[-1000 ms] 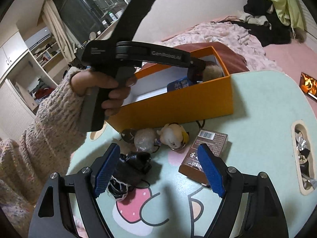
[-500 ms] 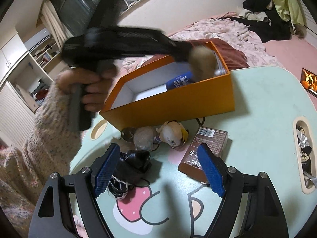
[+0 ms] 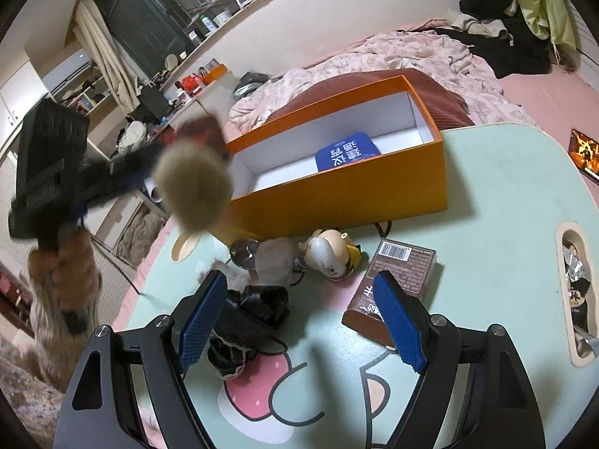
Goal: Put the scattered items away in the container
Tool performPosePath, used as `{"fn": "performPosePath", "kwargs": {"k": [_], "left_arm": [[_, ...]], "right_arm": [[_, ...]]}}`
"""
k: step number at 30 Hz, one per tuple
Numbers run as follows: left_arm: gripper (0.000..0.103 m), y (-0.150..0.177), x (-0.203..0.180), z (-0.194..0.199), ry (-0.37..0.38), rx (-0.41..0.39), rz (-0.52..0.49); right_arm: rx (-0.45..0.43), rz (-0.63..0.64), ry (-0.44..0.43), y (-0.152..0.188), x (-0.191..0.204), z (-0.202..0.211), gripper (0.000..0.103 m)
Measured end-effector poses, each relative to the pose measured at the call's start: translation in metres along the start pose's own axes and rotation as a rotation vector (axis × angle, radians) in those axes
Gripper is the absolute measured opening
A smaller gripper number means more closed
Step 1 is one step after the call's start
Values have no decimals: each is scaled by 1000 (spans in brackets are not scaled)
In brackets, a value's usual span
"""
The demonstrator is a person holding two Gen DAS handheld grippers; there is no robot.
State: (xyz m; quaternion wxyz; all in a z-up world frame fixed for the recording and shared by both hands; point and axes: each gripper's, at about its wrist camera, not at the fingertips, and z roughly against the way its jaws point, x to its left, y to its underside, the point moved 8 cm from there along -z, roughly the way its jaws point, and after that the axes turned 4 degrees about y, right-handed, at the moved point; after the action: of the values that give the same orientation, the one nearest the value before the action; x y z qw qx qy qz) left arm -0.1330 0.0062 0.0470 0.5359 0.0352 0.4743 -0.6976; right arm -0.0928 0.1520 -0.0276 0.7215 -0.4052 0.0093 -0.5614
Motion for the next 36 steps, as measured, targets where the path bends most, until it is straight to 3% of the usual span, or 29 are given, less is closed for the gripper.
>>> {"fn": "performPosePath", "kwargs": {"k": [8, 15, 16, 17, 18, 30, 36], "left_arm": [[26, -8, 2, -13, 35, -38, 9], [26, -21, 8, -21, 29, -50, 8], [26, -24, 11, -22, 32, -55, 18], [26, -27, 15, -22, 39, -55, 26], [26, -28, 17, -24, 44, -50, 29], [26, -42, 37, -20, -26, -82, 27], [26, -25, 14, 5, 7, -85, -6]], "right_arm": [[12, 33, -91, -15, 32, -2, 80], [-98, 171, 13, -60, 50, -6, 80], [-89, 180, 8, -62, 50, -9, 76], [-72, 189, -1, -63, 50, -14, 50], [-48, 197, -10, -63, 50, -19, 36], [-17, 159, -49, -38, 35, -10, 35], [9, 131, -19, -18, 24, -1, 35]]}}
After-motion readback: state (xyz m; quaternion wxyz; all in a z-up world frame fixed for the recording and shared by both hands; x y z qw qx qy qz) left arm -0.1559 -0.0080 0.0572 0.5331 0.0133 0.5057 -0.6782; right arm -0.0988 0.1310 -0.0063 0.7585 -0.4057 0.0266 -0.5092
